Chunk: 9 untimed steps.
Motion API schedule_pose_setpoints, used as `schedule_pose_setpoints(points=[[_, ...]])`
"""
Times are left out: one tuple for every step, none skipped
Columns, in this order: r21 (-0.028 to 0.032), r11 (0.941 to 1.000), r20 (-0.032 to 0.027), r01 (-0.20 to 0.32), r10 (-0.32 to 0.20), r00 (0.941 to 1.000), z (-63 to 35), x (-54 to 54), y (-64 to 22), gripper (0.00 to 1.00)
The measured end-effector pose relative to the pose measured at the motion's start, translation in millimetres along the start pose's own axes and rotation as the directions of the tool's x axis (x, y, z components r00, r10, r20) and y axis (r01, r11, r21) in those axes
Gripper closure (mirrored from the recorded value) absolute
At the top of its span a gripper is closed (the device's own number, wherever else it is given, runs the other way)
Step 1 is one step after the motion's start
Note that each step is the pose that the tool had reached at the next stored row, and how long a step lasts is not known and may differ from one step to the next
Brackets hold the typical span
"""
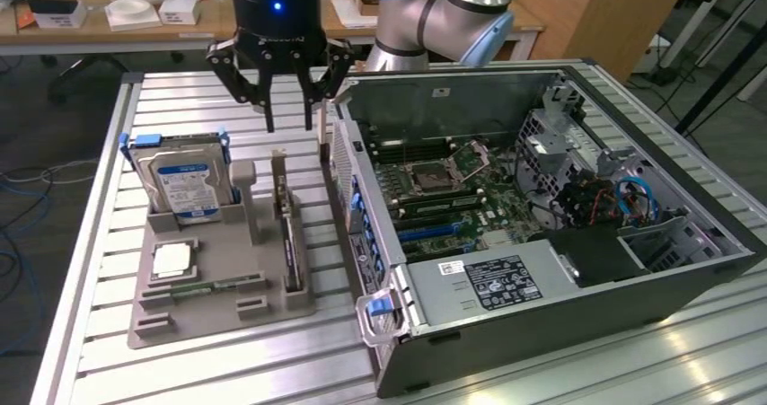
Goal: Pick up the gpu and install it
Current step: 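Pick up the gpu and move the gpu toward the slot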
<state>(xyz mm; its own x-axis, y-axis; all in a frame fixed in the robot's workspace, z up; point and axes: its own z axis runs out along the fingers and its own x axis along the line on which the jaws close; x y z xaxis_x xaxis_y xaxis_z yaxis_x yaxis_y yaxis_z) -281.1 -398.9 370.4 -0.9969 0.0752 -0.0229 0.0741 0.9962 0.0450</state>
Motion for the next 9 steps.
schedule_pose_setpoints(points=[[0.0000, 1.0000, 0.0001, 0.000, 0.000, 1.0000, 0.8, 0.0, 0.0, 0.53], [0.0000, 1.0000, 0.0001, 0.000, 0.000, 1.0000, 1.6, 0.0, 0.0, 0.53], [0.0000, 1.0000, 0.0001, 0.000, 0.000, 1.0000, 2.4, 0.1, -0.1, 0.53], [0.0000, 1.0000, 0.0000, 0.000, 0.000, 1.0000, 3.2, 0.1, -0.1, 0.53], [0.0000, 1.0000, 0.0000, 0.000, 0.000, 1.0000, 3.9, 0.1, -0.2, 0.53], [0.0000, 1.0000, 0.0001, 0.000, 0.000, 1.0000, 4.7, 0.1, -0.2, 0.53], [-0.0001, 1.0000, 0.0001, 0.000, 0.000, 1.0000, 5.5, 0.1, -0.2, 0.53], [-0.0001, 1.0000, 0.0001, 0.000, 0.000, 1.0000, 6.3, 0.1, -0.3, 0.53], [0.0000, 1.0000, 0.0001, 0.000, 0.000, 1.0000, 7.1, 0.2, -0.3, 0.53]])
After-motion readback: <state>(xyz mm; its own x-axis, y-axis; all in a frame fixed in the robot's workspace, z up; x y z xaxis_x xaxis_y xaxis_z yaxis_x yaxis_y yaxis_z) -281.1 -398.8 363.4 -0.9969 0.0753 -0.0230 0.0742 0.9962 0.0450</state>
